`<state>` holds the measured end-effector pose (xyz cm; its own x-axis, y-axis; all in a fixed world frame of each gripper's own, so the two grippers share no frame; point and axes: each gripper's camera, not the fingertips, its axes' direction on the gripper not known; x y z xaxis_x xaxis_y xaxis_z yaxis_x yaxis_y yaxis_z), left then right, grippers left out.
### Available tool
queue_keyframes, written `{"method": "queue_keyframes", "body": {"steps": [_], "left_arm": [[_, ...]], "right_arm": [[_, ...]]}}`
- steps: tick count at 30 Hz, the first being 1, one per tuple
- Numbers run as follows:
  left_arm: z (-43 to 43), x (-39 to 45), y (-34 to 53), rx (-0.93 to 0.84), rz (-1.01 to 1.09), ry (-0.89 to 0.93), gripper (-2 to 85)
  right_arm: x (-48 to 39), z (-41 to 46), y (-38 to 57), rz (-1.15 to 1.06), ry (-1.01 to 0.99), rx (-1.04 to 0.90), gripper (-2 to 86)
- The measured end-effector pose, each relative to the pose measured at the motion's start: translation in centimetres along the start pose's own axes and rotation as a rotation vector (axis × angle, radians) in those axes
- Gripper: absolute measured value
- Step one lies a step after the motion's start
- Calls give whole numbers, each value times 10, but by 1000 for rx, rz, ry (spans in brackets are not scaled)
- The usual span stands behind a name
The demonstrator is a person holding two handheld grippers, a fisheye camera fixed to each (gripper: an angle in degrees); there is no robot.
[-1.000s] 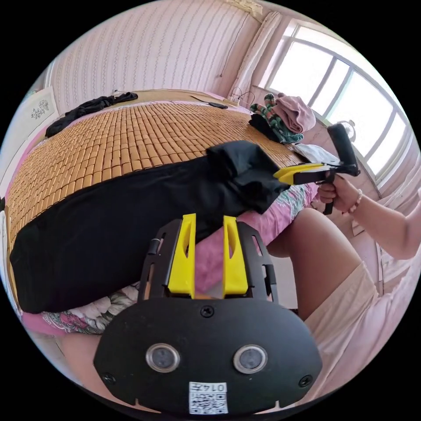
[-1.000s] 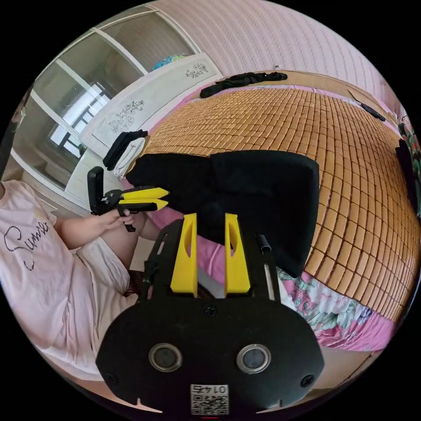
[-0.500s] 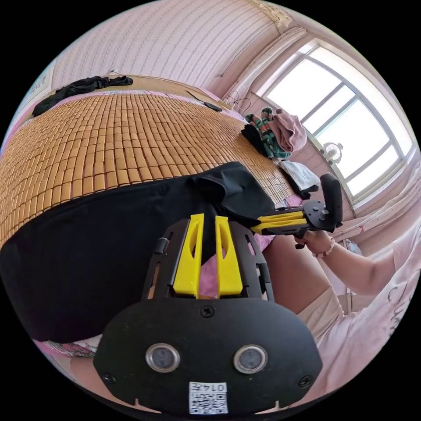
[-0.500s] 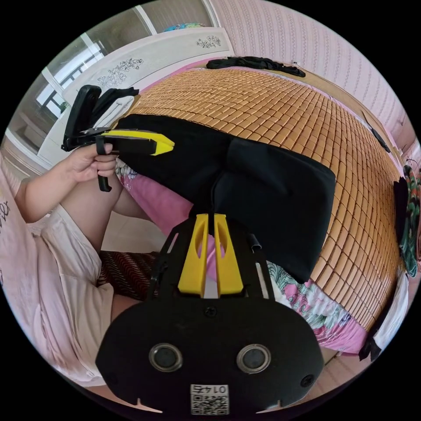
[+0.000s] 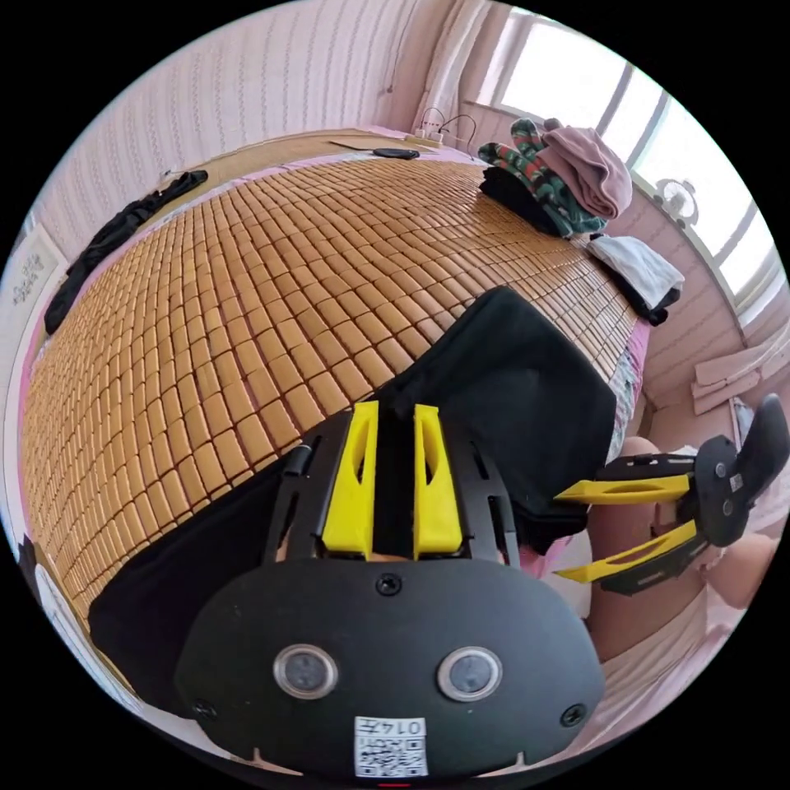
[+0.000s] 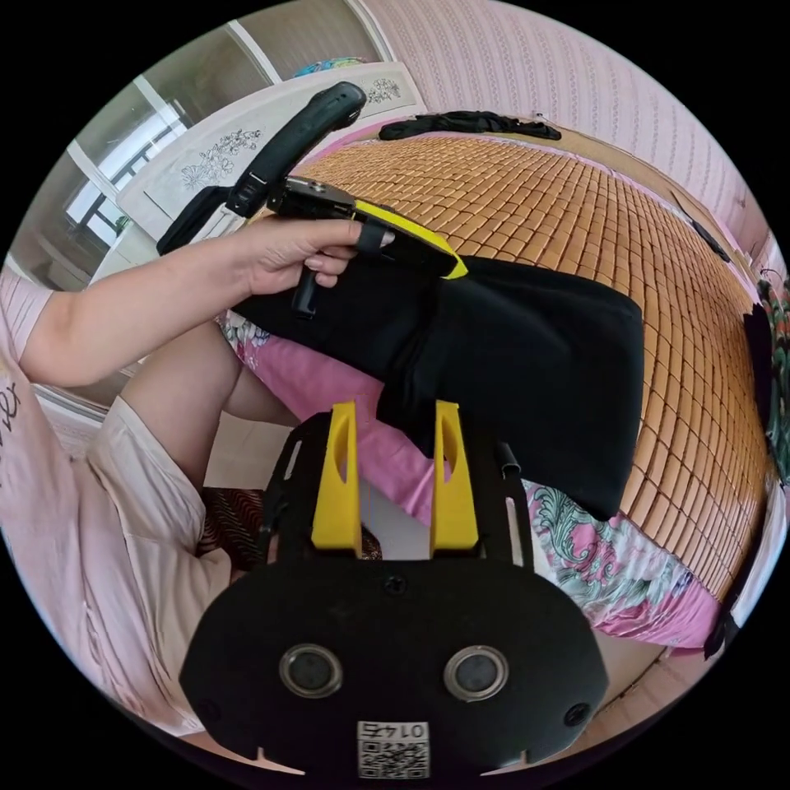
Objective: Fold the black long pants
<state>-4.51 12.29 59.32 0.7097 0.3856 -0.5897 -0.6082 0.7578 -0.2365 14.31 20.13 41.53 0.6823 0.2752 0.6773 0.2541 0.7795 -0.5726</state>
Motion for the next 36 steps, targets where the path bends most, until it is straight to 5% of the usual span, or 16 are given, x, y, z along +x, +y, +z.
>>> {"method": "queue_keyframes", "body": {"steps": [9, 19, 24, 29, 32, 36], "left_arm": [[-38, 9, -12, 35, 54, 12, 0], [-93, -6, 6, 100, 34, 5, -4], [-166, -68, 57, 121, -63, -135, -3], [-274, -171, 153, 74, -336, -477, 24], [-300, -210, 212, 7, -527, -621, 44], [-297, -205, 259, 25, -578, -604, 44]], "right_arm": [[9, 1, 3, 16, 91, 10, 41], [17, -54, -11, -11, -201, 182, 21], [-39, -56, -89, -256, -409, 260, 24], [-154, -15, -209, -447, -684, 265, 51], [-180, 37, -237, -424, -655, 46, 72], [-146, 44, -209, -364, -584, 42, 69]]}}
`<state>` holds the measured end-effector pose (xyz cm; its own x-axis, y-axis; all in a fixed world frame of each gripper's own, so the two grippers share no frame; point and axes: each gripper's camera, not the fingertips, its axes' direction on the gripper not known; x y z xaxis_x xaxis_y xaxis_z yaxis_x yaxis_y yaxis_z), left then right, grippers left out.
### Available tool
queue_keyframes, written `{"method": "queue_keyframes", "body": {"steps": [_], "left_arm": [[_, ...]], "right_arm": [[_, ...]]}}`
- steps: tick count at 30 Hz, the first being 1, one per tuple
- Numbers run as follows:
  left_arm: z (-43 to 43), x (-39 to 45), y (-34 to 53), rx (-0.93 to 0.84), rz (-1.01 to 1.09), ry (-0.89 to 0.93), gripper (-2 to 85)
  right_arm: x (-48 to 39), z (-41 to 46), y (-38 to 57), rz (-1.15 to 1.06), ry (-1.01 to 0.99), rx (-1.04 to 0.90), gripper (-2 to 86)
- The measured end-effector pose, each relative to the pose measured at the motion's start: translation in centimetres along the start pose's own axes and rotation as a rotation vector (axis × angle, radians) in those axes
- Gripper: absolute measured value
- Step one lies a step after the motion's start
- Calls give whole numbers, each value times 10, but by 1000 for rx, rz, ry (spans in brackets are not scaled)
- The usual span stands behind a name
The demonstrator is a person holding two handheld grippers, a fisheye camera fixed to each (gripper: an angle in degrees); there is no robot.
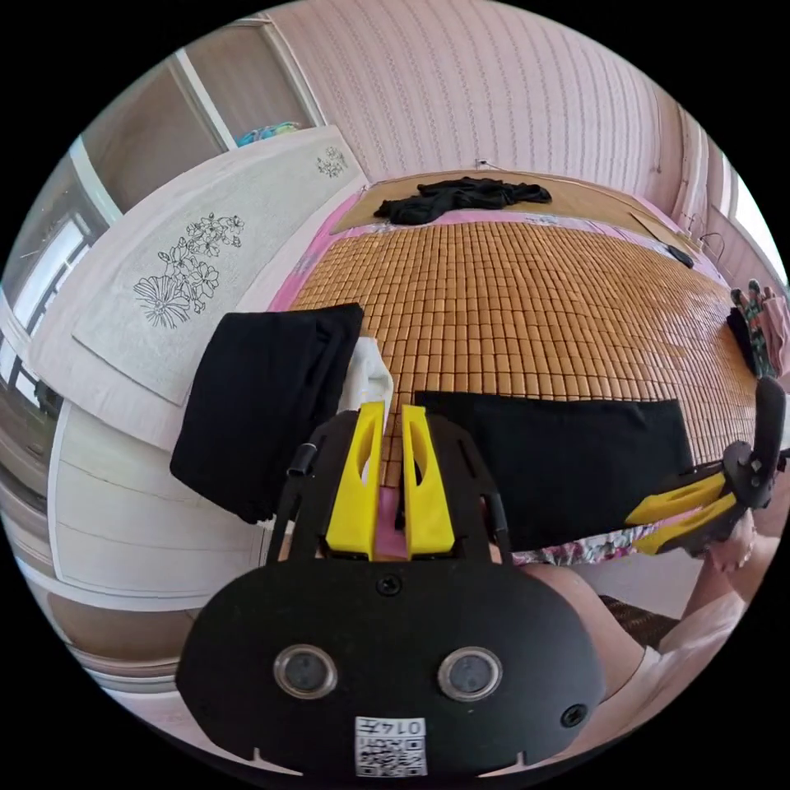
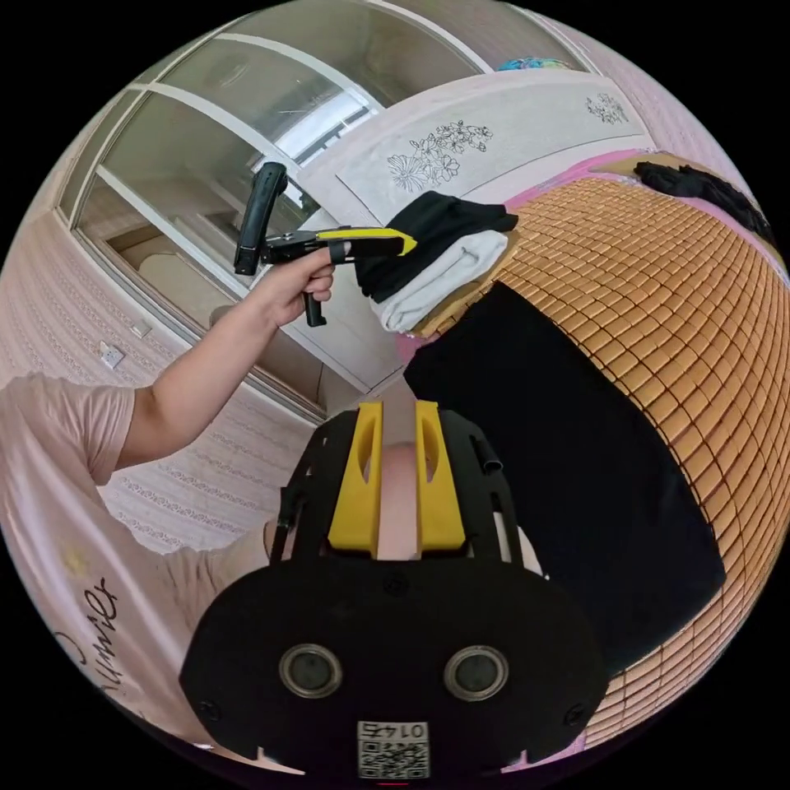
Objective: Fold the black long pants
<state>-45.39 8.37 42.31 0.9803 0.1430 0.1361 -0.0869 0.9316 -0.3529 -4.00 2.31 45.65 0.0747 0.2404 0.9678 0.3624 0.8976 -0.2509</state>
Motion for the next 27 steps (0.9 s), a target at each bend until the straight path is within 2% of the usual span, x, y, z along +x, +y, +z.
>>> {"method": "queue_keyframes", "body": {"steps": [3, 7, 9, 13, 19, 24, 27], "left_arm": [[13, 20, 31, -22, 24, 33, 43], [29, 55, 59, -37, 85, 173, 44], [34, 67, 64, -43, 100, 234, 45], [43, 89, 64, -69, 146, 361, 46], [76, 113, 54, -184, 230, 306, 44], [78, 117, 52, -173, 254, 369, 39], [71, 139, 49, -170, 341, 410, 31]], "right_arm": [[26, -37, 46, 135, 113, 23, 71], [51, -100, 106, 393, 410, 133, 82], [60, -111, 119, 484, 464, 144, 95], [79, -100, 118, 569, 321, 150, 106], [92, -72, 96, 615, 132, 107, 46], [95, -107, 86, 558, 54, 179, 17], [94, -138, 90, 557, 75, 206, 12]]}}
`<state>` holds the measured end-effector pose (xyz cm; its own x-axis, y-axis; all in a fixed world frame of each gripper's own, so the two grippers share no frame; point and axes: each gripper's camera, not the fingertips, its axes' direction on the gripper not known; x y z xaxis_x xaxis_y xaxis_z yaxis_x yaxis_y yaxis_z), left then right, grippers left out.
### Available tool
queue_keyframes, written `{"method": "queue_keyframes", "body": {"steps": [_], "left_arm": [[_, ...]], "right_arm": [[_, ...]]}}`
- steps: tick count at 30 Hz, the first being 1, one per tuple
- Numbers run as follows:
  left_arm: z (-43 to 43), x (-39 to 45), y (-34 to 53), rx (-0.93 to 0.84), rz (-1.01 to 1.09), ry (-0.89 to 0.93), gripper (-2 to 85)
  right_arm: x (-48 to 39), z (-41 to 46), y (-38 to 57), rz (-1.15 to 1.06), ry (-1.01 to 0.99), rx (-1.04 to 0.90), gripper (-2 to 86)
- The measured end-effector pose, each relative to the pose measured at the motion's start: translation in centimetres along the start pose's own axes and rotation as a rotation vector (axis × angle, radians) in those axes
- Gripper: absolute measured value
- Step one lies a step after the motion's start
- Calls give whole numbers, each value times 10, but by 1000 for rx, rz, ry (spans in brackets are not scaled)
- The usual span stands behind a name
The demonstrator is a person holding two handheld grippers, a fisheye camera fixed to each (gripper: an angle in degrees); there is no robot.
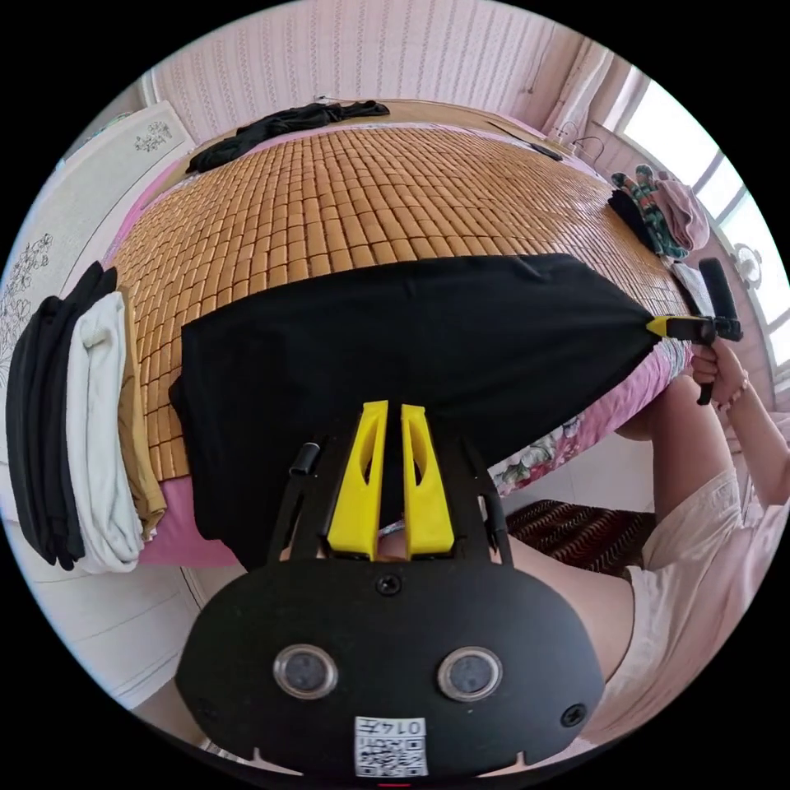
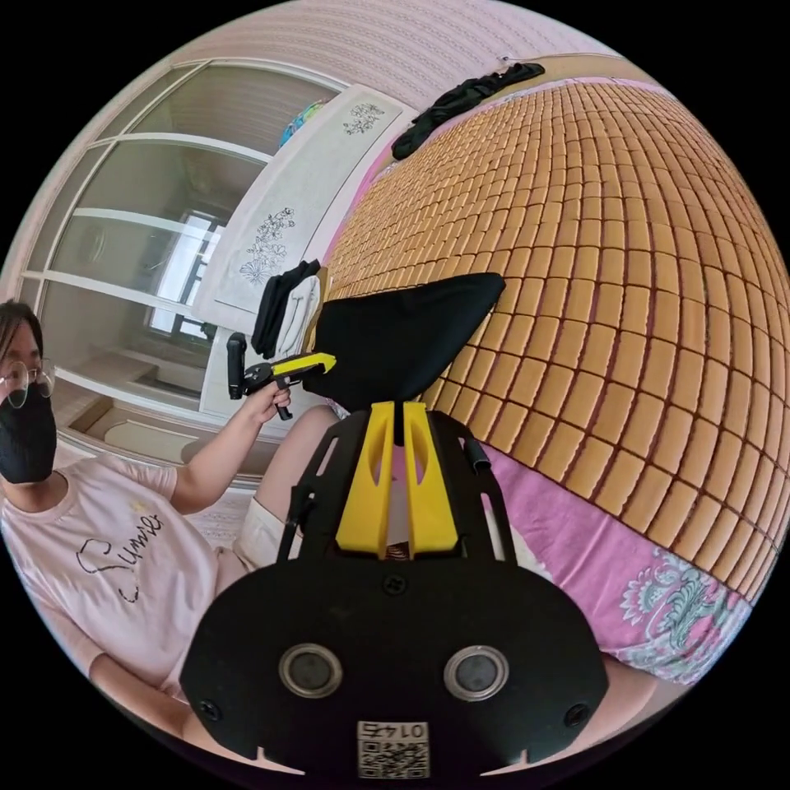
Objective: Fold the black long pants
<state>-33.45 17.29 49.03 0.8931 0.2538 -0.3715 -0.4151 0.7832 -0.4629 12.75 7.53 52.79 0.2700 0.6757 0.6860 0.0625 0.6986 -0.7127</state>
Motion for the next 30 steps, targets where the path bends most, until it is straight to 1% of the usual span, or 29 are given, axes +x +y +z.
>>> {"method": "queue_keyframes", "body": {"steps": [2, 4, 6, 7, 8, 10, 12, 14, 15, 16, 18, 19, 20, 21, 22, 23, 24, 25, 26, 27, 30], "left_arm": [[0, 28, -15, -10, 98, -89, 6], [2, 48, -25, 0, 154, -101, -4], [5, 65, -32, 28, 185, -18, -7], [8, 75, -36, 40, 182, 50, -9], [8, 85, -38, 57, 182, 108, -9], [2, 102, -37, 109, 192, 155, -9], [-6, 121, -33, 158, 219, 192, -9], [-11, 153, -25, 199, 275, 234, -10], [-10, 162, -23, 200, 296, 240, -10], [-7, 180, -20, 191, 330, 235, -10], [1, 204, -17, 174, 368, 211, -10], [9, 216, -16, 154, 374, 195, -10], [16, 224, -16, 136, 372, 198, -10], [20, 228, -16, 133, 377, 198, -10], [29, 236, -14, 123, 395, 172, -10], [37, 244, -13, 104, 425, 121, -10], [41, 249, -12, 100, 446, 98, -10], [49, 257, -9, 97, 482, 56, -10], [53, 261, -3, 120, 487, 29, -10], [53, 263, 0, 140, 488, 21, -10], [58, 265, 13, 204, 488, 10, -10]], "right_arm": [[2, -33, 5, 23, 63, 49, 10], [4, -60, 12, 49, 131, 83, 10], [7, -82, 21, 89, 214, 92, 10], [13, -92, 27, 133, 261, 64, 10], [20, -99, 32, 190, 282, 13, 11], [28, -107, 40, 253, 272, -34, 10], [27, -114, 45, 289, 264, -22, 8], [9, -116, 39, 270, 324, 56, 1], [3, -113, 34, 256, 345, 65, 1], [-12, -101, 21, 199, 370, 65, -1], [-36, -65, -7, 79, 335, 10, -2], [-54, -31, -30, -13, 294, -87, -2], [-73, 7, -50, -116, 332, -199, -3], [-83, 25, -59, -167, 394, -243, -3], [-99, 56, -73, -259, 559, -275, -4], [-108, 82, -85, -319, 684, -255, -4], [-109, 95, -91, -333, 720, -256, -4], [-100, 125, -102, -320, 755, -352, -5], [-104, 132, -109, -319, 771, -337, -5], [-104, 135, -112, -315, 780, -379, -5], [-106, 134, -128, -276, 735, -497, -4]]}}
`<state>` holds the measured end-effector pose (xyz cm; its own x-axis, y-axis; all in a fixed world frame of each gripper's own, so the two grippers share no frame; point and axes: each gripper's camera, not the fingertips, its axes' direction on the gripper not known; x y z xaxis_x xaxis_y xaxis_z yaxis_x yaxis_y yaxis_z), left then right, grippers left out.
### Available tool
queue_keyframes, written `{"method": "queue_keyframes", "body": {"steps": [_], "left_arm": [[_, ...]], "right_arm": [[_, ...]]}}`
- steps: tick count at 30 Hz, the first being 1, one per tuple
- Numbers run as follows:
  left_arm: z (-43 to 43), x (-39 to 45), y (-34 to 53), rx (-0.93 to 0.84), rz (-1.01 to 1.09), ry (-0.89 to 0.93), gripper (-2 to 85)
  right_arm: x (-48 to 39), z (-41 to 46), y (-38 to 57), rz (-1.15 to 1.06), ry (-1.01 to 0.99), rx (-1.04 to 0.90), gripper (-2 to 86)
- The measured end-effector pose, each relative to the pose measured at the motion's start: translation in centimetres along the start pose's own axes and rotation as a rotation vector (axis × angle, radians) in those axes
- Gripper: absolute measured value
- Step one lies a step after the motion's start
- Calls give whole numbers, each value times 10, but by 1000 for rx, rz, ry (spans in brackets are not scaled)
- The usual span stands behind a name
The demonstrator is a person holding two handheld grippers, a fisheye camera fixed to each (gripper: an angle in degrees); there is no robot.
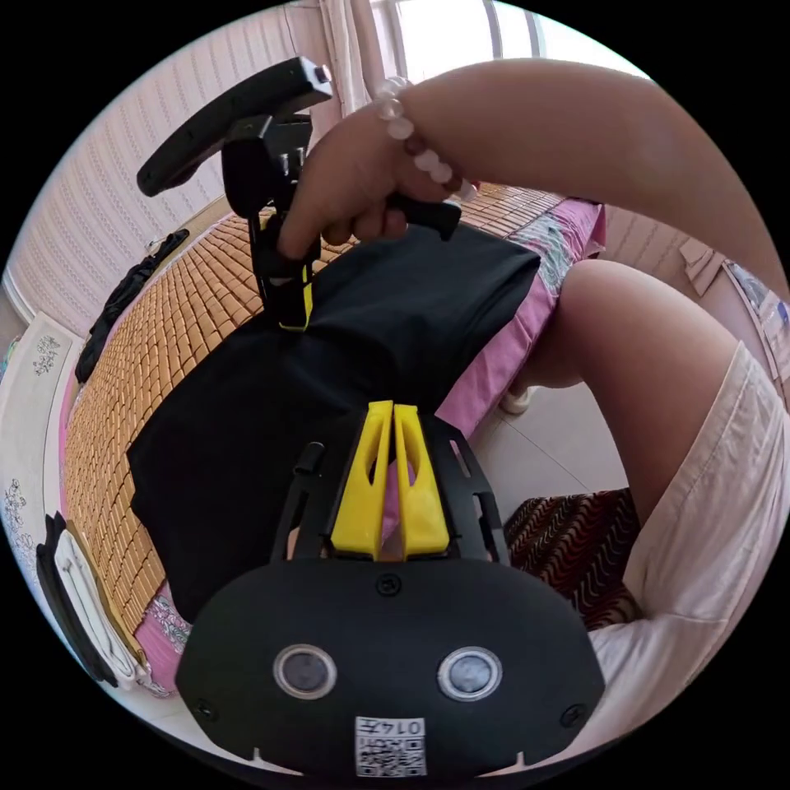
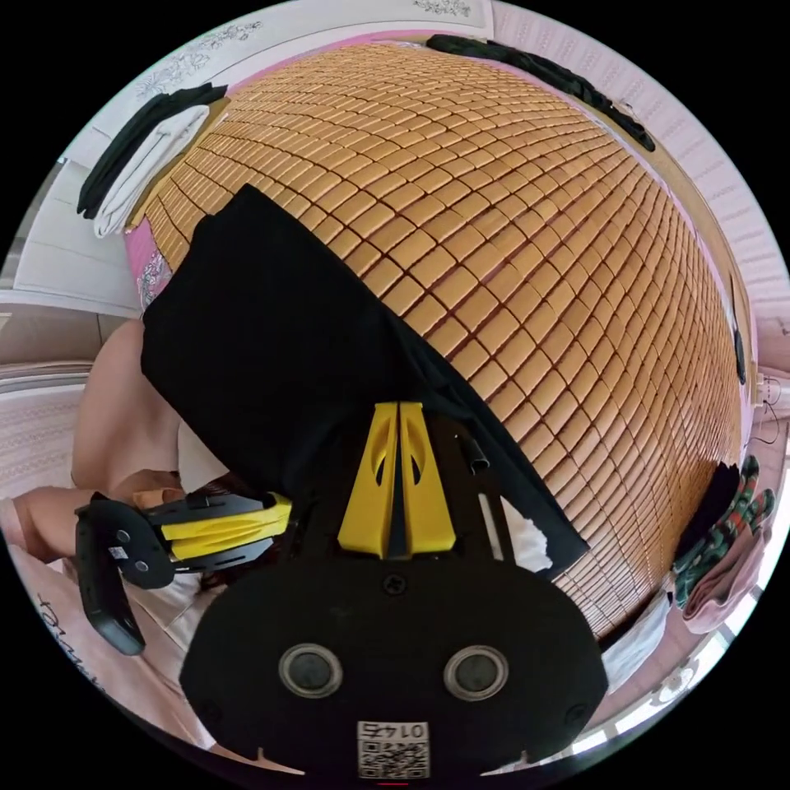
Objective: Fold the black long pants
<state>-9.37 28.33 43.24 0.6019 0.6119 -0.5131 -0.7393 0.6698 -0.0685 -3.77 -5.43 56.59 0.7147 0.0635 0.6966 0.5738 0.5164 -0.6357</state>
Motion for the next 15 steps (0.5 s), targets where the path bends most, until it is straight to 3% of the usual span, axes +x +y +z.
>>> {"method": "queue_keyframes", "body": {"steps": [2, 9, 15], "left_arm": [[1, 4, 6, 25, 2, -3, -10], [6, 7, 11, 39, -18, 23, -9], [-5, -2, 18, 79, -35, 107, 0]], "right_arm": [[10, -14, -8, -19, -31, -64, -4], [35, -19, -10, 40, -76, -23, -4], [83, -61, 115, 176, -228, 268, -3]]}}
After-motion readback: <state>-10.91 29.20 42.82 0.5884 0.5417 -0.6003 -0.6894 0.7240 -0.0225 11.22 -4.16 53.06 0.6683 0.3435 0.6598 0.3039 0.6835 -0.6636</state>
